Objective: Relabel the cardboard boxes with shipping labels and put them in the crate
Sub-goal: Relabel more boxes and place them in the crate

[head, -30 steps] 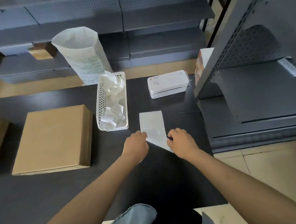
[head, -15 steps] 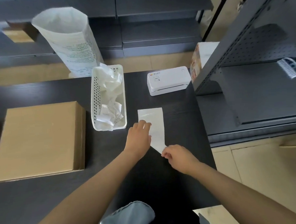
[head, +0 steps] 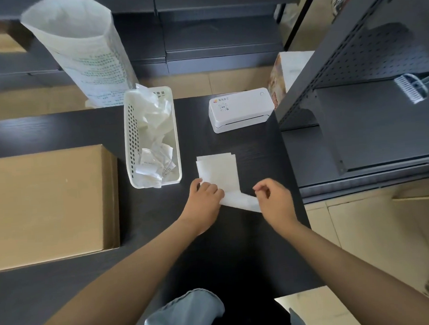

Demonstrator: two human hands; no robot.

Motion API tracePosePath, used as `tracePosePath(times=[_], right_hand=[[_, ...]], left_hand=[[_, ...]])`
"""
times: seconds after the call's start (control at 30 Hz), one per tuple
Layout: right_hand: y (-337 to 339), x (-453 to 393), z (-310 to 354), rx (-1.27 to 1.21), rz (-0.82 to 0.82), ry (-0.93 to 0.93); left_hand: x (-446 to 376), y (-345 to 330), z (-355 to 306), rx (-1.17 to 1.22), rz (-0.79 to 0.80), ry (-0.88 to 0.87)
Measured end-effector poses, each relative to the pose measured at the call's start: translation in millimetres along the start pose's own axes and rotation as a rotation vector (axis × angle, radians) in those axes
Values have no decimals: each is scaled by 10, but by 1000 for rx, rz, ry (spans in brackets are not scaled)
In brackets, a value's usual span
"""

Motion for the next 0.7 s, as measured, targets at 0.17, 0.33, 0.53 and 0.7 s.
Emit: tracePosePath(times=[0.17, 0.33, 0.53, 0.7], right_hand=[[-83, -263, 57, -303, 130, -392], [-171, -289, 251, -88, 252, -376], [-245, -8, 65, -246, 413, -483], [-237, 336, -151, -300, 422, -550]], left_hand=[[183, 253, -107, 67, -165, -124], [336, 363, -215, 197, -24, -328], [478, 264, -337, 297, 219, -369], [691, 131, -497, 311, 374, -326]])
Point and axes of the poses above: each hand's wrist, its own x-axis away from the middle knuckle, its own y-axis out of the back of the hand, z = x × y, the point moved 4 cm from there along -x, towards the middle knuckle, and after that the axes turned 14 degrees about -x, right-handed, at the moved point
